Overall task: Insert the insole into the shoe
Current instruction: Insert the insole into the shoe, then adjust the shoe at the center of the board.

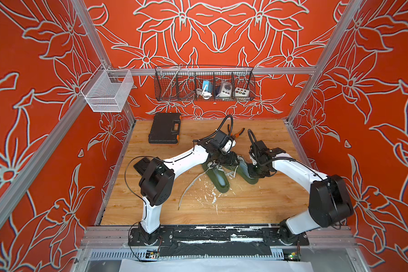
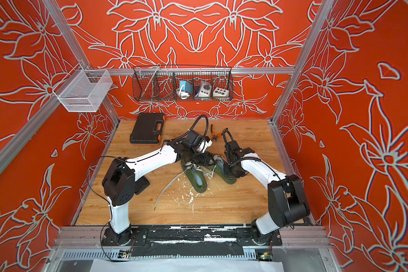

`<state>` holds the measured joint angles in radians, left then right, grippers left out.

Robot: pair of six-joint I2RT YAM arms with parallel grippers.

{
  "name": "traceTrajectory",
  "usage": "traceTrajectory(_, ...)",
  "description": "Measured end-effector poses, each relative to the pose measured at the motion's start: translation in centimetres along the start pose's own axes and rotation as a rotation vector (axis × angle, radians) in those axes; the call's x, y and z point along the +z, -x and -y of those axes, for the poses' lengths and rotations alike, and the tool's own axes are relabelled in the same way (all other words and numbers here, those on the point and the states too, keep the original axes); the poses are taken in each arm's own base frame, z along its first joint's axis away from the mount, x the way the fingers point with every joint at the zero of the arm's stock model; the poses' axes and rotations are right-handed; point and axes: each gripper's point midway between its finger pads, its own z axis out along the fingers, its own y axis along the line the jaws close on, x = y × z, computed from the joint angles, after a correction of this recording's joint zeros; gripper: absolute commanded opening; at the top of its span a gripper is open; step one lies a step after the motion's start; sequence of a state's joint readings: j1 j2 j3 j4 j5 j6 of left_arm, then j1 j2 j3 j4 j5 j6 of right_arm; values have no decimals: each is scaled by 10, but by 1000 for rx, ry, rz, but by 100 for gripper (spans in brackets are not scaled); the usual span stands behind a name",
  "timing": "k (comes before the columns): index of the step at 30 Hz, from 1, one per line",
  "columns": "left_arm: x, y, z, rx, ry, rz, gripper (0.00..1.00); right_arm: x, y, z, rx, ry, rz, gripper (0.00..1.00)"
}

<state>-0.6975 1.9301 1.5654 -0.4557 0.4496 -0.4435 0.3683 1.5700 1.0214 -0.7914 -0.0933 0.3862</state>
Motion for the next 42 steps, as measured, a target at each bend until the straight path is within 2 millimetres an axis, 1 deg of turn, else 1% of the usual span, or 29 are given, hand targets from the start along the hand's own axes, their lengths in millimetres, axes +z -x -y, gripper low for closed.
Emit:
traceTrajectory(2, -1, 0, -2, -3, 4, -2, 47, 21, -1, 3, 5, -17, -65, 17)
traceTrajectory(3, -1, 0, -4, -3, 6, -2, 48, 21, 2, 2, 2, -22, -85, 17)
traceTrajectory(5, -2, -1, -9, -9, 12, -4, 48, 18, 8, 2, -6, -29, -84, 17)
traceTrajectory(7, -4, -5, -16, -21, 20, -8, 48, 15, 7, 2, -19, -40, -83, 17)
traceTrajectory(10, -8, -10, -28, -45, 31, -14, 48, 5, 5, 3, -35, -59, -74, 18)
traceTrajectory(13, -11, -9, -36, -61, 37, -11, 48, -9, 5, 2, -38, -53, -41, 22)
traceTrajectory(15, -15, -7, -42, -70, 40, -4, 49, -11, 9, 0, -35, -41, -24, 24)
traceTrajectory(16, -17, -6, -44, -73, 41, 0, 49, -8, 11, -2, -33, -33, -25, 24)
traceTrajectory(18, -24, -5, -49, -82, 45, 12, 49, 5, 16, -5, -28, -19, -51, 24)
traceTrajectory(20, -34, -3, -54, -88, 51, 28, 50, 18, 18, -6, -32, -19, -82, 28)
traceTrajectory(21, -40, -2, -56, -91, 54, 40, 51, 17, 18, -7, -39, -20, -87, 31)
traceTrajectory(23, -51, -1, -61, -98, 61, 60, 52, 7, 21, -9, -65, -26, -67, 38)
traceTrajectory(27, -70, -4, -78, -124, 81, 90, 55, -31, 33, -11, -129, -49, 10, 53)
traceTrajectory(30, -76, -17, -96, -162, 93, 87, 56, -51, 47, -12, -173, -58, 67, 57)
traceTrajectory(32, -78, -30, -108, -192, 96, 73, 57, -52, 54, -14, -204, -59, 69, 57)
traceTrajectory(34, -76, -43, -117, -217, 98, 55, 59, -47, 63, -16, -229, -63, 57, 58)
traceTrajectory(37, -71, -67, -123, -239, 89, 22, 60, -25, 71, -18, -265, -71, 15, 57)
traceTrajectory(39, -66, -83, -126, -255, 71, 6, 61, -7, 69, -16, -283, -79, -33, 57)
traceTrajectory(42, -57, -99, -131, -279, 48, -12, 63, 11, 66, -13, -295, -85, -77, 56)
